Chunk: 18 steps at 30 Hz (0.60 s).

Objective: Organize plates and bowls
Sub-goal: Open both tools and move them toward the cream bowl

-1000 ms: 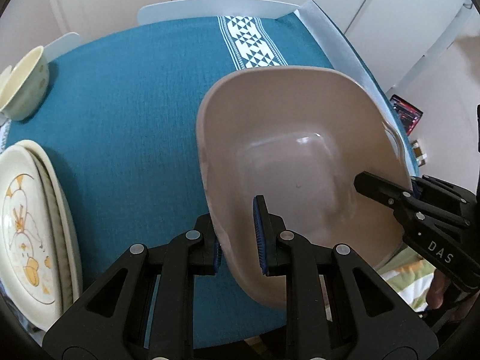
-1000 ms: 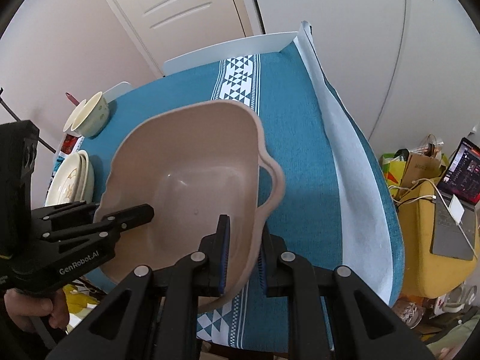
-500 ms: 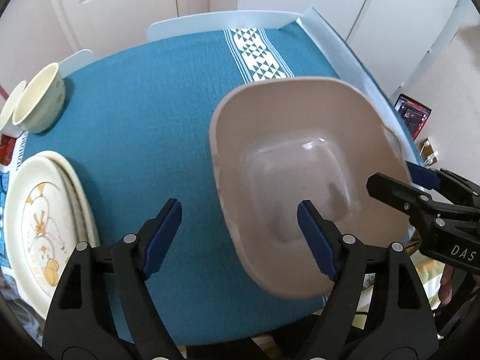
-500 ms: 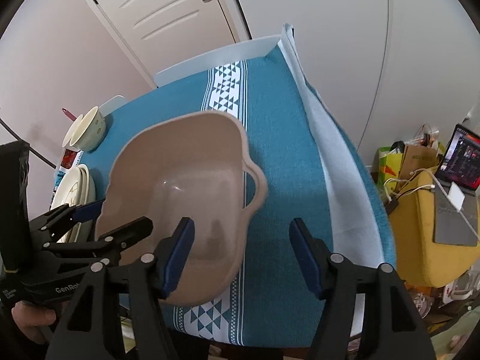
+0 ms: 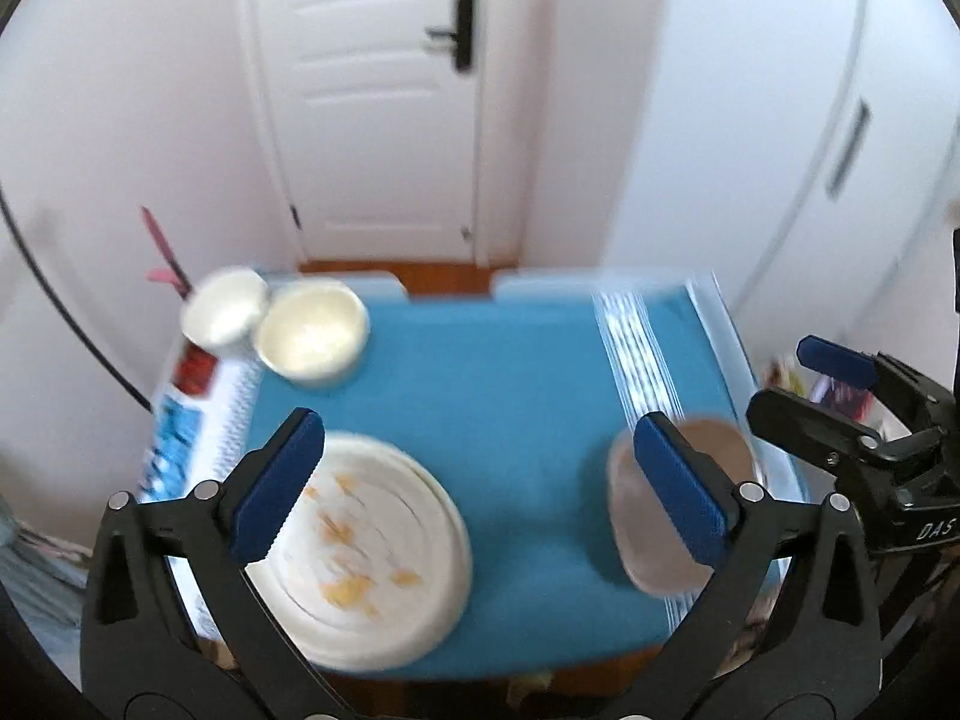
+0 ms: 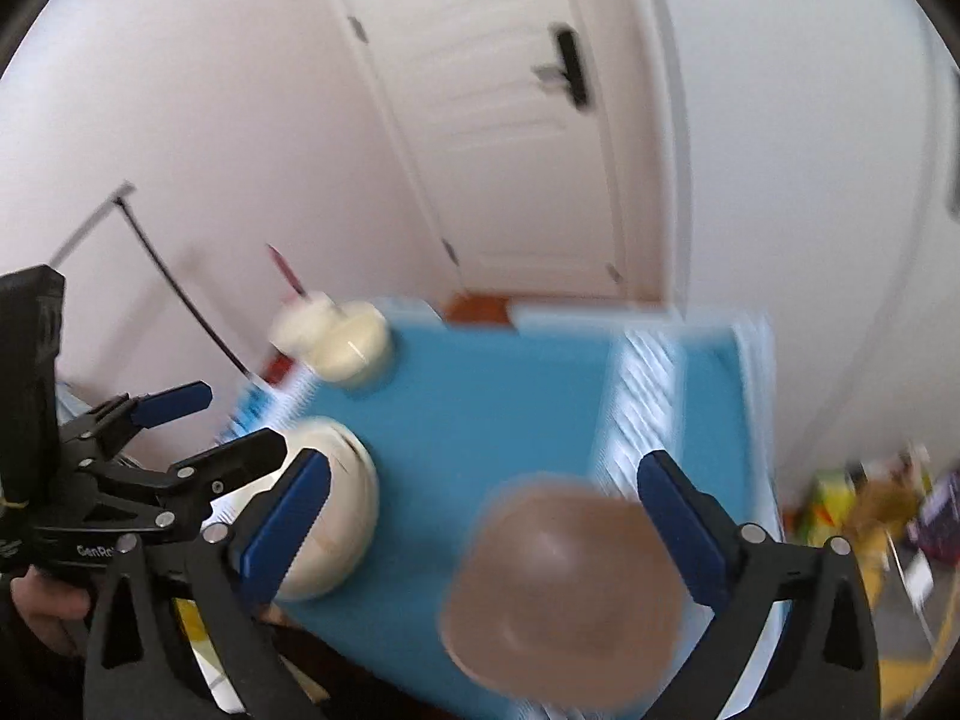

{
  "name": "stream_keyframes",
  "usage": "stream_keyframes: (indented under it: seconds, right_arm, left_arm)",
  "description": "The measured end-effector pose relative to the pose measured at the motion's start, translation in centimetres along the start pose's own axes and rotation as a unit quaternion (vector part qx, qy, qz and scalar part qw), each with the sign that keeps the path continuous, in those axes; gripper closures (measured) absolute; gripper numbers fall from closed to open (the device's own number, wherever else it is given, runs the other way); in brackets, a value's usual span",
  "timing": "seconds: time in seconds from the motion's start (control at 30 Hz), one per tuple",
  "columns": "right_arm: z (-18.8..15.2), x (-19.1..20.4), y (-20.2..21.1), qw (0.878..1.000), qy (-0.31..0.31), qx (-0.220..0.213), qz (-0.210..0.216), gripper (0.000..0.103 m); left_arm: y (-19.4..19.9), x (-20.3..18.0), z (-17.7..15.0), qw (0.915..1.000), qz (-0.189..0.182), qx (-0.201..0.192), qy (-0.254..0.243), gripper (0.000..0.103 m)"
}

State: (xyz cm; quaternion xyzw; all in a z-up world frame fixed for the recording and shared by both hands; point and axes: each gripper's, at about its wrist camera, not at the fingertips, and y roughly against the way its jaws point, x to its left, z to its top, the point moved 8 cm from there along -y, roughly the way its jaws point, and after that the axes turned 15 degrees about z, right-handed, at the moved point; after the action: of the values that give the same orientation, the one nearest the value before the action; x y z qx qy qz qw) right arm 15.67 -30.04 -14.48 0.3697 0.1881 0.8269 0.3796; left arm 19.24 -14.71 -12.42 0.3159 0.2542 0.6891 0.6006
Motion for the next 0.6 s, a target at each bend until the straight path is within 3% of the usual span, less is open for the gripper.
stream_keyframes:
  seconds: [0.1,0.17,0.33,0.6]
  right_arm:
    - [4.4,2.5,-1.7,0.999,0.032,-0.027,0.026,0.001]
    - [6.3,3.3,-3.5,0.999,0.044,-0.018,0.026,0.001]
    - [9.0,3.6,-10.4,0.999,0.032,0.042,0.000,0.001]
    - [8.8,2.1,-21.8,0.990,-0.007,0.138,0.003,0.001]
  left_arm:
    - [-1.3,3.7,2.1,0.9992,0.011,0.012,0.035,0.000]
    - [-2.8,5.8,3.2,0.9980,0.019,0.025,0.055,0.000]
    - [-7.2,9.7,4.1,0.9950,0.029,0.058,0.077,0.000]
    - [-16.9,13.8,3.5,0.9855,0.017,0.134,0.103,0.002]
